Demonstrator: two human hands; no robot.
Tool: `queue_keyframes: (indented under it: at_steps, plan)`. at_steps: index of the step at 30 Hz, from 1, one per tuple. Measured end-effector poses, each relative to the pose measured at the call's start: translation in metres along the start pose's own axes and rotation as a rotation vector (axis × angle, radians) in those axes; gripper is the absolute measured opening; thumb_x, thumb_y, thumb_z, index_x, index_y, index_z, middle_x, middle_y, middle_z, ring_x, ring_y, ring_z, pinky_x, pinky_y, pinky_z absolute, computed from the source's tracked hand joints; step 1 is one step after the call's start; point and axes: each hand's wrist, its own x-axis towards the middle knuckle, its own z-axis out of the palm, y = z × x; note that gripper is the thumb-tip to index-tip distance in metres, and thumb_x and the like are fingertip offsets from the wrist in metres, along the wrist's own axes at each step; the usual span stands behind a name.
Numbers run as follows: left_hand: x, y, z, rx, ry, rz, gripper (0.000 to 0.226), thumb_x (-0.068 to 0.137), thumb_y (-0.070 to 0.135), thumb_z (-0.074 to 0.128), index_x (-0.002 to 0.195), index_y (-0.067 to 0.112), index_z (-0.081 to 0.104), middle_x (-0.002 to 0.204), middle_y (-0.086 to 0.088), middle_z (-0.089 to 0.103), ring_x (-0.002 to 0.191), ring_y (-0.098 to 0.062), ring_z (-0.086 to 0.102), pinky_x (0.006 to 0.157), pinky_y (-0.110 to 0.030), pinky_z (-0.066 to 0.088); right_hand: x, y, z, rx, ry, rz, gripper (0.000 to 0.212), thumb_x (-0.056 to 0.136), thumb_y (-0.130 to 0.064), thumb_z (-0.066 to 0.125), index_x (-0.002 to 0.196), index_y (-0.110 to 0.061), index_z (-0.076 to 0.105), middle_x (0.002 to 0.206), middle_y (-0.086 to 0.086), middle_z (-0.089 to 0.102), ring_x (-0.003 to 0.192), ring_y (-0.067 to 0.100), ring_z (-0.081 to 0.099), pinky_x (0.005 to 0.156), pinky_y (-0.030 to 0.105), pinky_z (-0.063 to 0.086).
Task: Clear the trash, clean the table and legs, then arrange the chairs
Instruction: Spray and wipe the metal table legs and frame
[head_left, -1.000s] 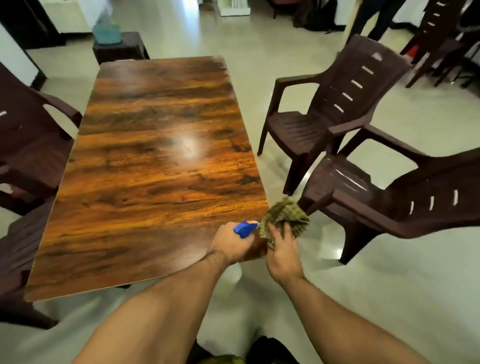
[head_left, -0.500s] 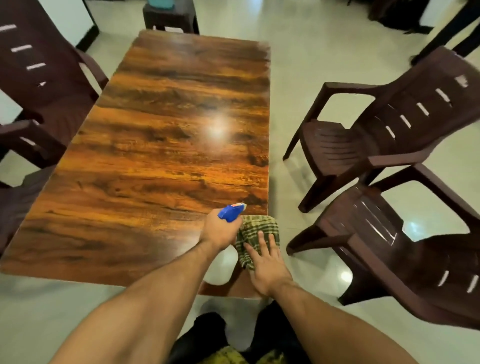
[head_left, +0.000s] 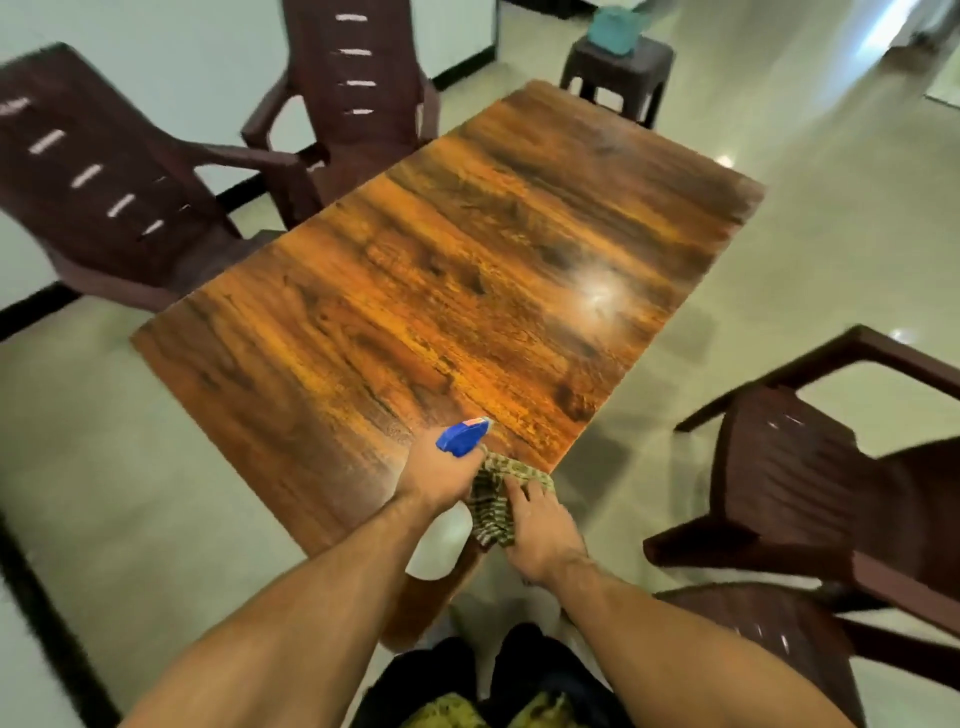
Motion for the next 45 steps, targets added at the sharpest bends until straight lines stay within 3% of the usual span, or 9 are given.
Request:
queue_keyframes:
  at_steps: [5,9,14,21,24,31,36,40,45]
  plan:
    - [-0.002,-0.005,-0.008,-0.091,0.134,-0.02,0.025,0.079,0.01,0.062,0.056,0.01,0.052,0.047,-0.008,0.049,0.046,-0.021,0.047,0.053,-0.034,0.043,0.015,0.014,-0.017,-0.18,0.082,-0.069,0.058,0.087,-0.028,0.05,0.145,-0.021,0.042,0.149,0.01,0.033,0.14,0.033,0.027,0.11,0.044,0.031]
    - [0.009,0.006,0.003,-0.061,0.171,0.011,0.023,0.075,0.025,0.063,0.057,0.012,0.054,0.048,-0.008,0.053,0.046,-0.022,0.052,0.051,-0.034,0.048,0.031,0.04,-0.029,-0.2,0.045,-0.112,0.061,0.091,-0.026,0.046,0.151,-0.021,0.034,0.159,0.006,0.027,0.145,0.03,0.023,0.117,0.044,0.027]
    - [0.044,0.053,0.032,-0.053,0.125,0.03,0.027,0.083,0.014,0.062,0.059,0.009,0.051,0.048,-0.006,0.053,0.041,-0.016,0.048,0.047,-0.022,0.041,0.067,0.083,-0.065,-0.131,0.095,-0.014,0.062,0.086,-0.024,0.052,0.146,-0.021,0.036,0.148,0.003,0.036,0.136,0.029,0.034,0.107,0.042,0.039]
    - [0.155,0.135,0.087,-0.13,0.185,0.103,0.028,0.084,0.023,0.066,0.07,0.003,0.053,0.053,-0.002,0.049,0.05,-0.017,0.049,0.053,-0.032,0.047,0.188,0.204,-0.186,-0.047,0.178,0.132,0.049,0.093,-0.013,0.039,0.142,-0.016,0.037,0.14,0.013,0.041,0.128,0.034,0.04,0.1,0.045,0.043]
    - [0.217,0.174,0.109,-0.174,0.279,0.076,0.034,0.076,0.03,0.065,0.071,-0.002,0.056,0.054,-0.015,0.053,0.05,-0.02,0.053,0.054,-0.037,0.049,0.247,0.262,-0.245,-0.022,0.246,0.159,0.048,0.093,-0.011,0.041,0.141,-0.018,0.039,0.138,0.016,0.043,0.126,0.037,0.042,0.099,0.046,0.043]
    - [0.304,0.254,0.183,-0.234,0.357,-0.042,0.028,0.085,0.02,0.066,0.073,-0.003,0.058,0.05,-0.011,0.055,0.043,-0.022,0.053,0.053,-0.032,0.048,0.294,0.33,-0.284,-0.397,-0.002,-0.299,0.06,0.098,-0.035,0.045,0.154,-0.032,0.025,0.16,0.015,0.018,0.138,0.039,0.025,0.108,0.048,0.032]
    - [0.35,0.303,0.227,-0.281,0.329,-0.014,0.031,0.085,0.016,0.064,0.067,-0.007,0.055,0.05,-0.017,0.054,0.042,-0.022,0.052,0.052,-0.033,0.049,0.322,0.392,-0.316,-0.387,-0.077,-0.569,0.064,0.085,-0.018,0.046,0.144,-0.042,0.04,0.159,0.005,0.027,0.143,0.034,0.025,0.109,0.048,0.03]
    - [0.387,0.341,0.248,-0.273,0.323,0.012,0.026,0.089,0.017,0.065,0.076,-0.006,0.06,0.052,-0.013,0.055,0.044,-0.02,0.054,0.051,-0.029,0.05,0.356,0.484,-0.355,-0.203,0.058,-0.3,0.063,0.084,-0.011,0.048,0.14,-0.041,0.049,0.158,0.002,0.03,0.144,0.03,0.025,0.117,0.043,0.029]
    - [0.442,0.39,0.269,-0.263,0.352,0.032,0.027,0.089,0.016,0.064,0.076,-0.008,0.059,0.053,-0.022,0.056,0.043,-0.018,0.054,0.05,-0.024,0.05,0.416,0.567,-0.422,0.032,0.21,-0.028,0.058,0.083,0.005,0.056,0.134,-0.022,0.062,0.151,0.013,0.043,0.133,0.036,0.039,0.115,0.038,0.031]
